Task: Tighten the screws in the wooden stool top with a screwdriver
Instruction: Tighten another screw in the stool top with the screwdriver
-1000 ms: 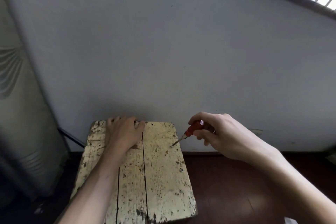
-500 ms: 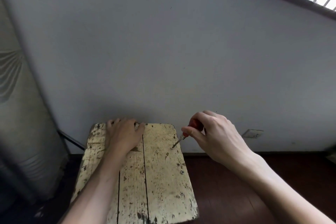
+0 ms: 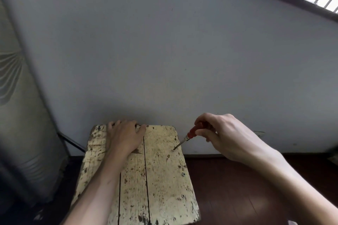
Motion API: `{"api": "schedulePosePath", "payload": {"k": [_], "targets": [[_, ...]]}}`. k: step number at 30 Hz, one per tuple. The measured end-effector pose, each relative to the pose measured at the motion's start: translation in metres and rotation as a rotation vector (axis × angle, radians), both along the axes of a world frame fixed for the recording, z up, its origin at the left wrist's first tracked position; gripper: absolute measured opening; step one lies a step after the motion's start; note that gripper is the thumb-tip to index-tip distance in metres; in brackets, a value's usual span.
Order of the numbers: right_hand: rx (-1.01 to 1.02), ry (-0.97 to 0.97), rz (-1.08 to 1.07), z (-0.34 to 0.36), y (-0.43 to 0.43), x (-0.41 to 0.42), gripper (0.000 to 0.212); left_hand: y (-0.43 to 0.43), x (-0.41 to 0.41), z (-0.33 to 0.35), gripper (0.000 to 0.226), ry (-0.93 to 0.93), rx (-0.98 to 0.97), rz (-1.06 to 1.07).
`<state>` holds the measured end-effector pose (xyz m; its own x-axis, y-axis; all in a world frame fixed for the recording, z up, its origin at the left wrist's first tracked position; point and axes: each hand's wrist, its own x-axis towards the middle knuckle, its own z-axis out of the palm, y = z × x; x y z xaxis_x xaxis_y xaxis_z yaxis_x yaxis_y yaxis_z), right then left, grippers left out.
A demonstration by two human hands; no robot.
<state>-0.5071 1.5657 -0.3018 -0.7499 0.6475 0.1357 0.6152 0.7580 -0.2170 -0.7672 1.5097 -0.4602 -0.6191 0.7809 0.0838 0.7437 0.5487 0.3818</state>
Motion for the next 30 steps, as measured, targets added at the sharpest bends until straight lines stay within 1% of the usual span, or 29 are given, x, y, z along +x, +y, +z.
{"api": "schedulePosePath", "payload": {"k": [4,6,9,12,13,16,20,25,30], "targets": [[0.114,0.054,-0.139,-0.013,-0.008,-0.004,0.042,0.0,0.0,0.001,0.046,-0.004,-0.008,0.0],[0.129,0.098,-0.187,-0.019,-0.012,-0.006,0.045,0.0,0.001,0.002,0.044,0.0,-0.001,0.001],[0.152,0.124,-0.201,-0.022,-0.015,-0.01,0.039,-0.001,0.002,0.003,0.043,0.003,0.013,0.004],[0.097,0.14,-0.151,-0.02,-0.018,-0.012,0.021,-0.002,0.002,0.004,0.043,0.009,0.005,-0.005],[0.073,0.131,-0.126,-0.018,-0.018,-0.013,0.019,-0.003,0.003,0.005,0.044,0.009,0.001,-0.007],[-0.017,0.11,-0.074,-0.014,-0.013,-0.009,0.018,-0.004,0.003,0.006,0.044,0.005,-0.002,-0.011],[-0.102,0.065,-0.078,-0.003,-0.008,-0.005,0.021,-0.003,0.003,0.006,0.043,-0.002,0.008,-0.01],[-0.078,-0.003,-0.066,0.005,-0.009,-0.006,0.019,-0.003,0.003,0.004,0.044,0.0,-0.002,-0.009],[-0.049,0.043,-0.074,-0.002,-0.016,-0.008,0.013,-0.001,0.001,0.004,0.044,0.0,-0.002,-0.009]]}}
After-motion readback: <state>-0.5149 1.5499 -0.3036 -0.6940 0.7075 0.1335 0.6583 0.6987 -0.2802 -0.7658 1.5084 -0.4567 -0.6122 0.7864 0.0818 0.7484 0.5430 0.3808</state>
